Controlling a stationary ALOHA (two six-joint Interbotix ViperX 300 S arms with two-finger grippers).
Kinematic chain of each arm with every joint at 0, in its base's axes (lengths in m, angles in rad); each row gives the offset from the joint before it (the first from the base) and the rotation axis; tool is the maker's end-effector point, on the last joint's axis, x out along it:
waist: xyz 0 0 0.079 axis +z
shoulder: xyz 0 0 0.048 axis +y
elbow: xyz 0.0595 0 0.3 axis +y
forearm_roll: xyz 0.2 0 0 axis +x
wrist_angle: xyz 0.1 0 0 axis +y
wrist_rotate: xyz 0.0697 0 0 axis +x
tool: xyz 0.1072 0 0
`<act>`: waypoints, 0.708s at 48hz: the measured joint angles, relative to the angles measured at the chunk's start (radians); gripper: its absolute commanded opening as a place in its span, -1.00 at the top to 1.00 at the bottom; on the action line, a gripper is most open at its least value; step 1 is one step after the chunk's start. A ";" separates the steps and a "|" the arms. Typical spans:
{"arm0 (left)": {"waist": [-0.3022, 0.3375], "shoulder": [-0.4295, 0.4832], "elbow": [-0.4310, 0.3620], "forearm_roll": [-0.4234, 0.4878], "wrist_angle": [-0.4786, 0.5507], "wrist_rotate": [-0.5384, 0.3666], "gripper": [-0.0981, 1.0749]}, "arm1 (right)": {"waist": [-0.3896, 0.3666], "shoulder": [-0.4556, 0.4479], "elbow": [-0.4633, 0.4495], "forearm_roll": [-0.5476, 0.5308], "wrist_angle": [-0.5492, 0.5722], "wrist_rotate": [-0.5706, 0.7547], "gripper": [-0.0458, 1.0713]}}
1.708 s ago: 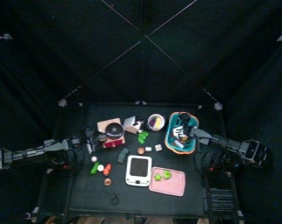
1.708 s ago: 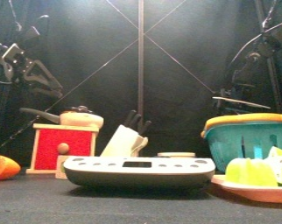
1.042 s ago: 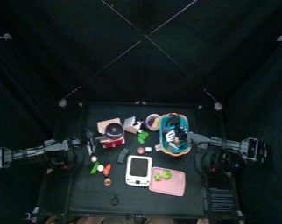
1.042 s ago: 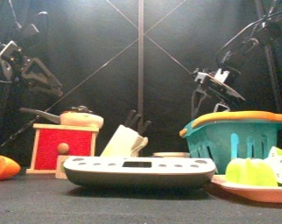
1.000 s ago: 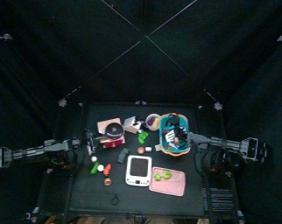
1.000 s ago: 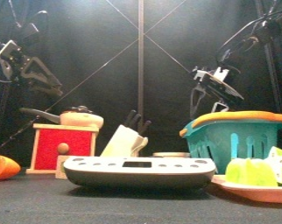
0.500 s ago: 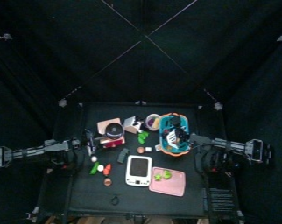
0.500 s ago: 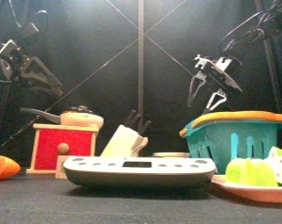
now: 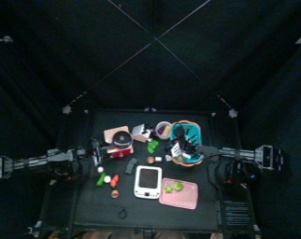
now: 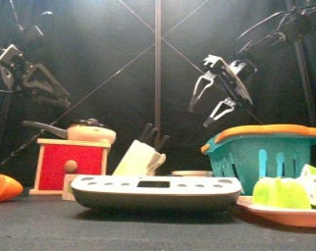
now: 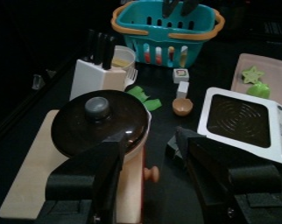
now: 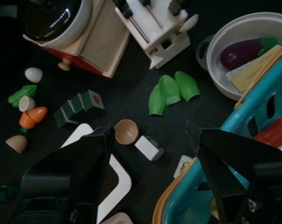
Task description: Grab pot
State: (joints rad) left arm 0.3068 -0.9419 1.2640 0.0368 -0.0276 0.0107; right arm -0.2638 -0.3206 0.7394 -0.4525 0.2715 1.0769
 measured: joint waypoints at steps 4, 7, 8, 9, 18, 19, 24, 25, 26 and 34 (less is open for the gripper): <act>0.000 -0.002 0.002 0.002 0.000 0.000 -0.62 | 0.005 0.034 -0.009 0.000 -0.005 0.000 -0.81; 0.000 -0.002 0.005 0.000 0.000 0.002 -0.62 | 0.008 0.060 -0.017 0.002 -0.006 0.000 -0.81; 0.000 0.000 0.005 0.000 0.000 0.000 -0.62 | 0.008 0.071 -0.020 0.002 -0.006 0.000 -0.81; 0.000 -0.002 0.005 0.000 0.000 0.002 -0.62 | 0.008 0.080 -0.021 0.002 -0.006 0.000 -0.81; 0.000 -0.002 0.005 0.000 0.000 0.002 -0.62 | 0.002 0.126 -0.041 0.000 0.008 -0.003 -0.81; 0.002 -0.002 0.006 0.002 0.000 0.000 -0.62 | 0.000 0.127 -0.044 0.002 0.011 -0.003 -0.81; 0.002 -0.002 0.005 0.000 0.000 0.002 -0.62 | -0.014 0.130 -0.055 -0.002 0.055 -0.005 -0.81; 0.002 0.000 0.005 0.000 -0.002 0.000 -0.62 | -0.014 0.130 -0.057 -0.002 0.058 -0.006 -0.81; 0.002 0.000 0.005 0.000 0.000 0.002 -0.62 | -0.017 0.129 -0.057 -0.002 0.071 -0.008 -0.81; 0.002 -0.002 0.005 0.000 0.000 0.000 -0.62 | -0.038 0.129 -0.063 -0.008 0.170 -0.012 -0.81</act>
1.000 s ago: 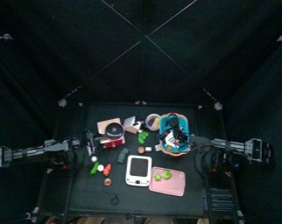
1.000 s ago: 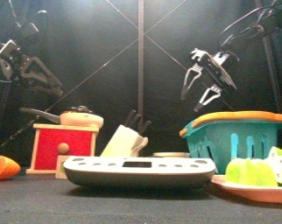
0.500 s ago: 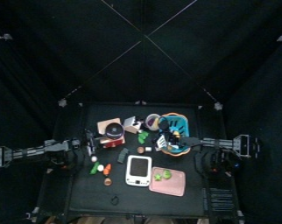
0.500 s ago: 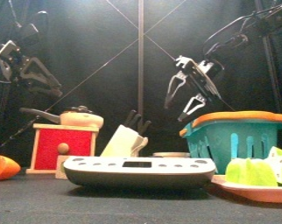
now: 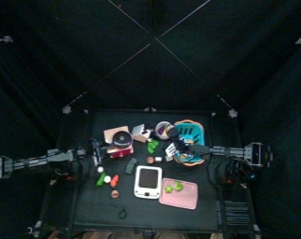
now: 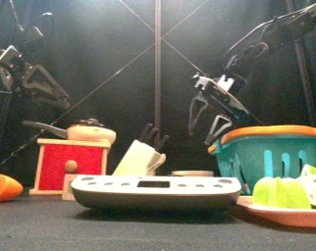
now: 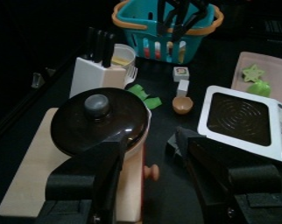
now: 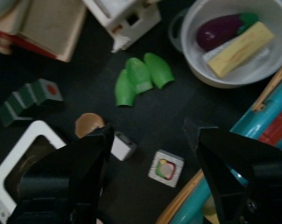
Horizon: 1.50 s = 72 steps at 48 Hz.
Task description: Grab pot
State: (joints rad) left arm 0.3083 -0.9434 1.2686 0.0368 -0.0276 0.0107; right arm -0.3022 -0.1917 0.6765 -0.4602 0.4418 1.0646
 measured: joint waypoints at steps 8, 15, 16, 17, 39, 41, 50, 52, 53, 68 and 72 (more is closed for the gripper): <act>-0.002 0.000 0.000 0.000 -0.002 0.000 -0.62 | -0.012 0.000 0.003 -0.011 0.026 0.005 -0.81; 0.000 0.000 0.000 0.000 0.000 0.002 -0.62 | -0.020 0.000 -0.012 -0.031 0.023 0.005 -0.81; 0.000 0.002 0.002 0.002 0.000 0.000 -0.62 | -0.021 0.000 -0.018 -0.032 0.023 0.003 -0.81; 0.000 0.000 0.002 0.000 0.000 0.000 -0.62 | -0.025 0.000 -0.026 -0.035 0.023 0.005 -0.81; 0.000 0.002 0.000 0.002 0.000 0.002 -0.62 | -0.138 0.109 -0.233 -0.064 0.163 -0.008 -0.80; 0.000 0.002 0.000 0.002 0.000 0.002 -0.62 | -0.155 0.126 -0.253 -0.064 0.187 -0.023 -0.80; 0.002 0.000 0.000 0.002 -0.002 0.002 -0.62 | -0.215 0.218 -0.365 -0.023 0.265 -0.175 -0.80; 0.002 0.000 0.000 0.002 0.000 0.002 -0.62 | -0.227 0.239 -0.385 0.002 0.275 -0.216 -0.80; 0.002 0.002 0.000 0.002 0.000 0.002 -0.62 | -0.235 0.250 -0.396 0.017 0.281 -0.238 -0.80; 0.002 0.002 0.003 0.002 0.000 0.002 -0.62 | -0.365 0.368 -0.492 0.265 0.322 -0.558 -0.76; 0.002 0.000 0.003 0.000 0.000 0.002 -0.62 | -0.388 0.382 -0.497 0.275 0.328 -0.595 -0.75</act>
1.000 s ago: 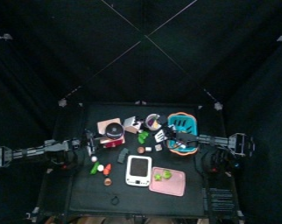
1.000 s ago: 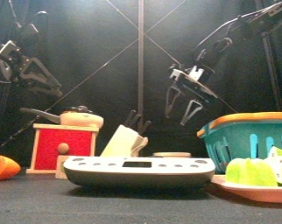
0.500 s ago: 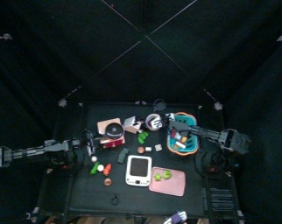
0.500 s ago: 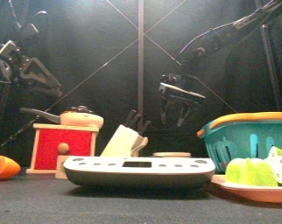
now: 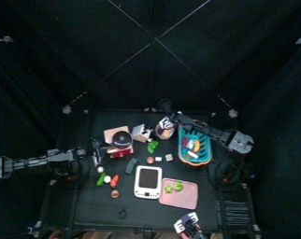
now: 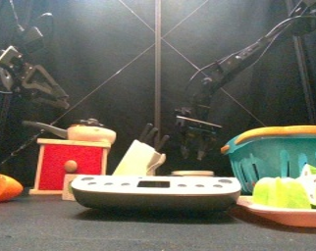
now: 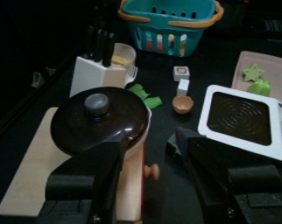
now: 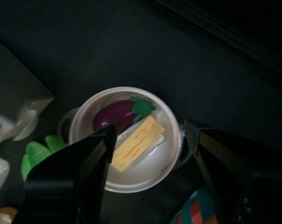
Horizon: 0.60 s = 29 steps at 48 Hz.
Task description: Grab pot
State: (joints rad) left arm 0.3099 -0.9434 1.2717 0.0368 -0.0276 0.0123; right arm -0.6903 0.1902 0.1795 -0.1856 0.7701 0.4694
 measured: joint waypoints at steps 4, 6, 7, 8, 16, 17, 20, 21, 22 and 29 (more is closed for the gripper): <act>0.000 0.000 0.000 0.002 0.000 0.000 -0.62 | -0.014 0.009 -0.002 0.000 0.002 -0.012 -0.75; 0.000 0.000 0.002 0.000 0.000 0.000 -0.62 | -0.021 0.018 -0.002 -0.002 0.002 -0.014 -0.75; 0.000 0.000 0.002 0.000 0.000 0.000 -0.62 | -0.025 0.023 -0.002 -0.003 0.003 -0.017 -0.75; 0.000 0.002 0.000 0.000 0.000 0.000 -0.62 | -0.026 0.028 -0.002 -0.003 0.005 -0.018 -0.75; 0.000 0.000 0.002 0.002 0.000 0.000 -0.62 | -0.031 0.054 -0.003 0.002 0.011 -0.048 -0.75; 0.000 0.000 0.002 0.000 0.000 0.000 -0.62 | -0.029 0.055 -0.002 0.003 0.012 -0.052 -0.75; 0.000 0.000 0.000 0.002 0.000 0.000 -0.62 | -0.029 0.064 -0.002 0.009 0.012 -0.063 -0.74; 0.000 0.002 0.002 0.002 0.000 0.000 -0.62 | -0.029 0.066 -0.002 0.009 0.012 -0.067 -0.74; -0.002 0.002 0.002 0.000 0.000 0.000 -0.62 | -0.029 0.069 -0.002 0.011 0.014 -0.069 -0.74; -0.002 0.002 0.002 0.002 0.000 0.000 -0.62 | -0.028 0.083 -0.006 0.008 0.012 -0.072 -0.74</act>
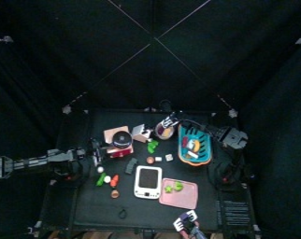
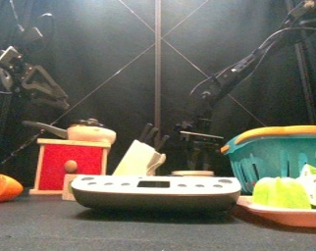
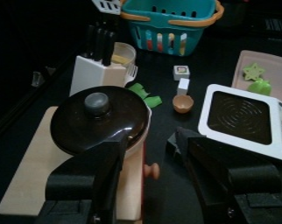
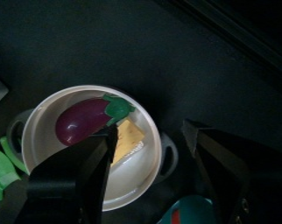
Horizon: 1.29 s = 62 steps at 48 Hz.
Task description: Grab pot
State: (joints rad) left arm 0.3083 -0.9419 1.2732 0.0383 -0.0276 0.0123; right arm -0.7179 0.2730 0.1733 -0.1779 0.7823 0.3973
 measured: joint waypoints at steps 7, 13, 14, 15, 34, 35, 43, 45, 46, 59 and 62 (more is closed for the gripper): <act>0.002 -0.002 0.000 0.000 0.000 0.000 -0.62 | -0.002 0.021 -0.014 -0.015 0.000 0.000 -0.70; 0.002 -0.002 0.000 0.002 0.000 0.000 -0.62 | -0.002 0.038 -0.018 -0.018 0.000 0.000 -0.58; 0.002 0.000 0.000 0.000 0.000 0.000 -0.62 | -0.002 0.041 -0.018 -0.018 0.000 0.000 -0.55; 0.002 0.000 0.000 0.000 0.000 0.000 -0.62 | 0.000 0.046 -0.020 -0.018 0.000 0.000 -0.52; 0.002 -0.002 0.000 0.002 0.000 0.000 -0.62 | -0.002 0.061 -0.021 -0.018 0.000 0.014 0.12; 0.002 -0.002 0.000 0.002 0.000 0.000 -0.62 | -0.002 0.061 -0.023 -0.018 0.000 0.012 0.15; 0.002 -0.002 0.000 0.002 0.000 0.000 -0.62 | -0.002 0.060 -0.032 -0.018 0.009 0.008 0.29; 0.002 0.000 0.000 0.002 0.000 0.000 -0.62 | -0.003 0.060 -0.032 -0.017 0.018 0.009 0.30; 0.002 -0.002 0.000 0.002 0.000 0.000 -0.62 | -0.003 0.058 -0.034 -0.017 0.021 0.009 0.30; 0.002 -0.002 0.000 0.002 0.000 0.000 -0.62 | -0.005 0.011 -0.040 -0.015 0.052 0.005 0.31; 0.002 0.000 0.000 0.002 0.000 0.000 -0.62 | -0.003 0.005 -0.040 -0.014 0.060 0.006 0.31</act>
State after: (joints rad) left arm 0.3099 -0.9419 1.2732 0.0399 -0.0276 0.0123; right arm -0.7210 0.2777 0.1335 -0.1917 0.8422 0.4034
